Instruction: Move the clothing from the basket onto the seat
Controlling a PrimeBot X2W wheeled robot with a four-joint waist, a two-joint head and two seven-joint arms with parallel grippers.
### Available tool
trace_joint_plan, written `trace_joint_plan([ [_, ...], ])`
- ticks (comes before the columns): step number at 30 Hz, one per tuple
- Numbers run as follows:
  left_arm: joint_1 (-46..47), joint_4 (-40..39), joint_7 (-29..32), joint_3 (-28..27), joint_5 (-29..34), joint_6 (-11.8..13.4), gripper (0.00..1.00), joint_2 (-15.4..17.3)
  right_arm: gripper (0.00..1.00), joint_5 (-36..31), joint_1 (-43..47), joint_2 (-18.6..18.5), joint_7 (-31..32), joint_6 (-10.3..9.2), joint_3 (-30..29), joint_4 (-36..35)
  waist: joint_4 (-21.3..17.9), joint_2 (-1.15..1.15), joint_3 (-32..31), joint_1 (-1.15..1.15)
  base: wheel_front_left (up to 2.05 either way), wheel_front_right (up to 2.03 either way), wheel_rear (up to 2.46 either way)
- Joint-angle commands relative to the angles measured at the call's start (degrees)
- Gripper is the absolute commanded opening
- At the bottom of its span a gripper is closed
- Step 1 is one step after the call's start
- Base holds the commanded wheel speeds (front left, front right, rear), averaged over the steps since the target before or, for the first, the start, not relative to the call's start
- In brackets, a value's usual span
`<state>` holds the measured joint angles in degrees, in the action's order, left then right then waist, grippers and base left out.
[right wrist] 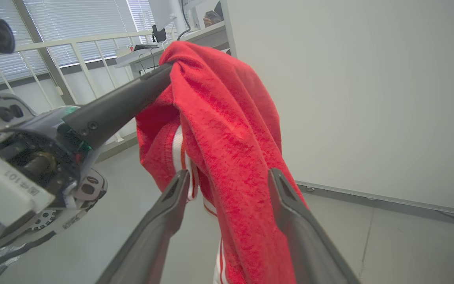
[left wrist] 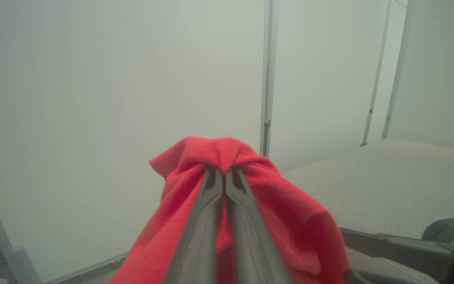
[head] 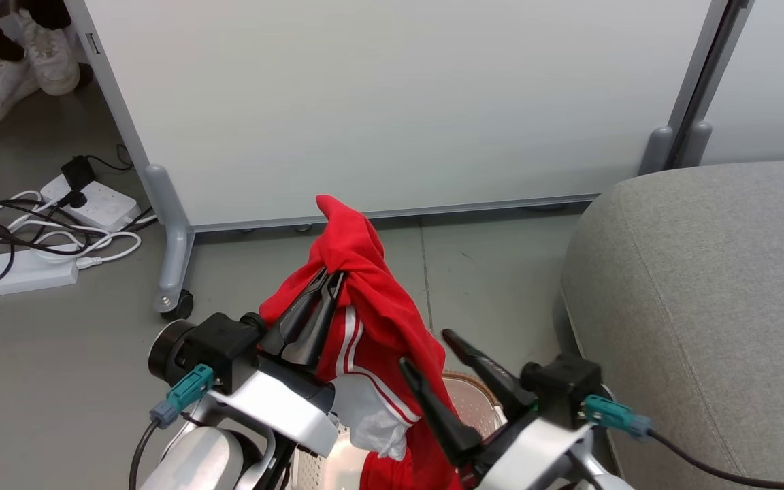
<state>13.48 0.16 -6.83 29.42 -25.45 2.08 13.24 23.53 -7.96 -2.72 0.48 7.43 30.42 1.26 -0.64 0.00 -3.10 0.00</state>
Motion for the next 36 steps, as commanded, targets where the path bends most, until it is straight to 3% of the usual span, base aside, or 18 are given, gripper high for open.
trace_joint_plan([
  [1, 1.16, 0.1, -0.25, -0.07, -0.24, 0.2, 0.0, -0.01, 1.0, 0.76, -1.62, -0.35, -0.45, 0.11, 2.12, 0.75, 0.23, 0.0, 0.15, 0.0, 0.0, 0.0, 0.0],
  [8, 1.77, -0.25, -0.93, 0.7, -0.02, -0.12, 0.0, -0.36, 0.98, 2.59, -9.84, -0.33, -3.7, 0.11, 9.06, 8.73, 1.33, 0.0, 0.45, 0.0, 0.0, 0.0, 0.0],
  [9, 1.82, -0.3, -0.97, 0.77, -0.01, -0.12, 0.0, -0.4, 0.46, 2.44, -10.85, -0.33, -3.95, 0.11, 9.82, 10.14, 1.47, 0.0, 0.46, 0.0, 0.0, 0.0, 0.0],
  [11, 1.97, -0.3, -0.99, 0.9, -0.13, -0.23, 0.0, -0.4, 0.0, 3.65, -12.55, -0.32, -4.94, 0.11, 10.8, 12.29, 1.77, 0.0, 0.44, 0.0, 0.0, 0.0, 0.0],
  [21, 2.45, -0.23, -2.06, 1.22, -0.44, -0.32, 0.0, -0.65, 0.0, 8.63, -18.12, -0.31, -9.01, 0.11, 14.24, 19.5, 2.05, 0.0, 0.3, 0.0, 0.0, 0.0, 0.0],
  [22, 2.37, -0.23, -2.36, 1.01, -0.34, 0.17, 0.04, -0.75, 0.0, 9.08, -18.42, -0.32, -9.6, 0.11, 14.19, 19.85, 2.03, 0.0, 0.27, 0.0, 0.0, 0.0, 0.0],
  [24, 2.55, -0.85, -3.68, 0.59, 0.31, 0.82, 1.0, -1.03, 0.0, 9.88, -19.02, -0.32, -10.8, 0.11, 13.9, 20.37, 1.95, 0.0, 0.27, 0.0, 0.0, 0.0, 0.0],
  [30, 2.32, -4.09, -7.84, -1.07, 2.59, 1.12, 1.0, -2.27, 0.0, 11.04, -20.44, -0.3, -13.0, 0.11, 12.25, 21.65, 1.98, 0.0, 0.51, 0.0, 0.0, 0.0, 0.0],
  [36, -0.54, -3.09, -7.93, 0.53, 3.66, -1.37, 1.0, -1.3, 0.0, 10.33, -21.12, -0.33, -14.35, 0.11, 8.52, 25.34, 0.84, 0.0, 1.05, 0.0, 0.0, 0.0, 0.0],
])
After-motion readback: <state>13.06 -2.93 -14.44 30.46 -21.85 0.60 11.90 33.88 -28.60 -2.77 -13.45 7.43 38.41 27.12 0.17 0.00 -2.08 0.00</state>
